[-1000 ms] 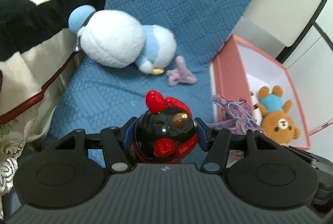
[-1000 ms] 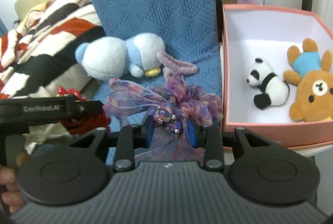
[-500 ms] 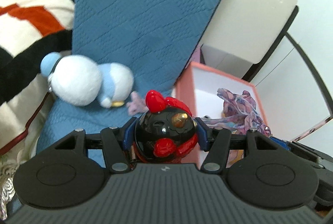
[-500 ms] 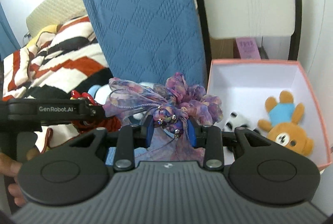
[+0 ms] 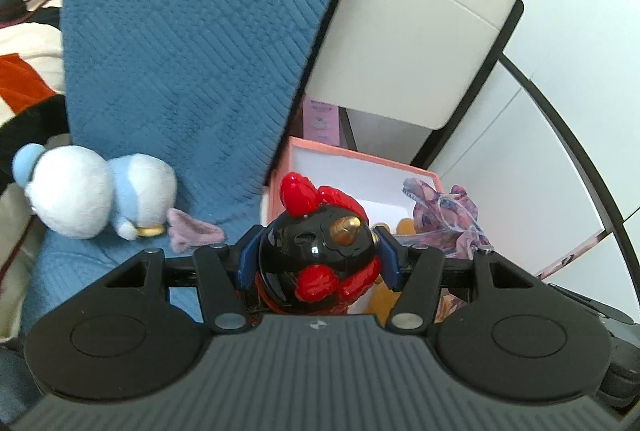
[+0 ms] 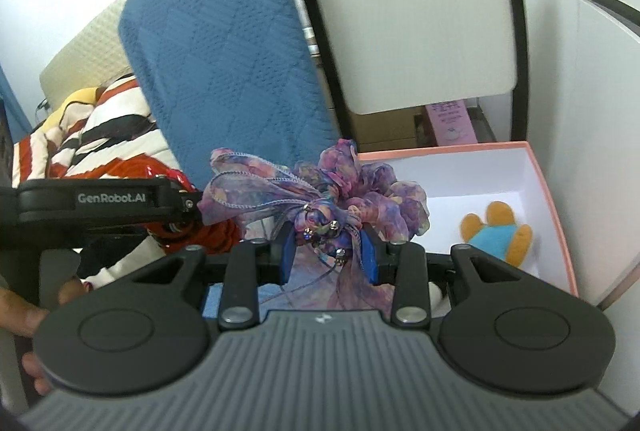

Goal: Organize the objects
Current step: 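Carry the red figure and purple bow toward the pink box with both tools, then open both tools to drop the red figure and purple bow into the box, then move both tools back toward the penguin and pink bunny plushes on the cushion, then grasp the penguin plush with the left tool while the right tool grasps the pink bunny, then lift the penguin with the left tool while the right tool lifts the pink bunny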

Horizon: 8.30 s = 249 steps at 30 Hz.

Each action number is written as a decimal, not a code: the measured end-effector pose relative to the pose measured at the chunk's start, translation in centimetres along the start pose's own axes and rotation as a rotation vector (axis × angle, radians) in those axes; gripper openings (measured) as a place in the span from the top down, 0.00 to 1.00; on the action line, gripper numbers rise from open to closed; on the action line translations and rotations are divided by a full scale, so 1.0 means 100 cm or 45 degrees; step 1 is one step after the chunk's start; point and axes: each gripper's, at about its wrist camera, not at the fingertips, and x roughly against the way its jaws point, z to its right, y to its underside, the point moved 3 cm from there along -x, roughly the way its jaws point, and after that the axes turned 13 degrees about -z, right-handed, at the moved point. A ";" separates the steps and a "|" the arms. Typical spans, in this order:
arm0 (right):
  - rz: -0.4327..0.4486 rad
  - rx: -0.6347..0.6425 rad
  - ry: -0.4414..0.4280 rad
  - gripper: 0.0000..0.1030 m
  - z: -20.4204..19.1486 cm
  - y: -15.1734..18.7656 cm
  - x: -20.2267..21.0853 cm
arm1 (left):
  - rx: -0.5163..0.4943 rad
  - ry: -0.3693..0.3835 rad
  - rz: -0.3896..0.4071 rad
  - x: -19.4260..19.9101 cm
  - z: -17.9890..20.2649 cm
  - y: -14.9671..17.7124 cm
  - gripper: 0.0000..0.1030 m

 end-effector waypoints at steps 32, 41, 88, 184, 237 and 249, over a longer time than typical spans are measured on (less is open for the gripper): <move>-0.416 -0.151 0.167 0.62 0.132 0.064 -0.130 | -0.026 -0.046 -0.398 -0.195 0.027 0.034 0.38; -0.333 -0.181 0.155 0.39 0.129 0.051 -0.116 | 0.008 -0.024 -0.409 -0.193 0.022 0.031 0.37; 0.067 0.077 0.117 0.26 -0.077 0.106 0.066 | -0.109 0.018 0.044 0.094 -0.049 0.119 0.37; -0.241 0.364 0.253 0.72 -0.123 0.008 -0.325 | 0.945 0.346 0.215 -0.218 -0.300 -0.018 0.27; -0.364 0.061 0.118 0.36 -0.097 0.001 -0.340 | 0.616 0.159 -0.077 -0.148 -0.320 0.001 0.08; -0.349 0.199 0.256 0.37 -0.098 -0.007 -0.354 | 0.624 0.188 -0.095 -0.158 -0.324 -0.001 0.04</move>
